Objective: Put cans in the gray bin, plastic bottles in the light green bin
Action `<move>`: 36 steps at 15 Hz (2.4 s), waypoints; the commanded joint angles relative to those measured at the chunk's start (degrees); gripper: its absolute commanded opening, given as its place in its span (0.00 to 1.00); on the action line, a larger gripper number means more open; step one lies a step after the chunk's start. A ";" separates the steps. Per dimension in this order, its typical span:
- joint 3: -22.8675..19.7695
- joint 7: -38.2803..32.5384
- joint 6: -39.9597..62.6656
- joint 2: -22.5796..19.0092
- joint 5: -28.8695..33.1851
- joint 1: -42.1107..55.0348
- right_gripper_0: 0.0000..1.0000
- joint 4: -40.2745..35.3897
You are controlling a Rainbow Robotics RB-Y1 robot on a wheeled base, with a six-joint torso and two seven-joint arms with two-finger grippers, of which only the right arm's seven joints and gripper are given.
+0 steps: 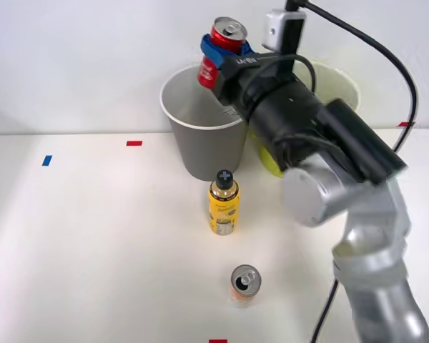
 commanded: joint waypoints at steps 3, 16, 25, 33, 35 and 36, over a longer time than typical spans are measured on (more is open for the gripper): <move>-1.37 0.22 -1.53 0.94 0.41 -11.28 0.00 14.12; -1.02 0.22 -5.48 -1.26 1.47 -11.46 0.90 16.58; 1.97 2.95 -30.62 -6.35 3.23 13.85 0.90 1.55; -2.42 3.56 -31.15 -16.55 3.66 49.10 0.90 -23.23; -3.13 3.56 -35.10 -16.37 3.75 56.66 0.90 -24.11; -3.21 3.65 -36.33 -15.93 3.75 59.03 0.90 -24.11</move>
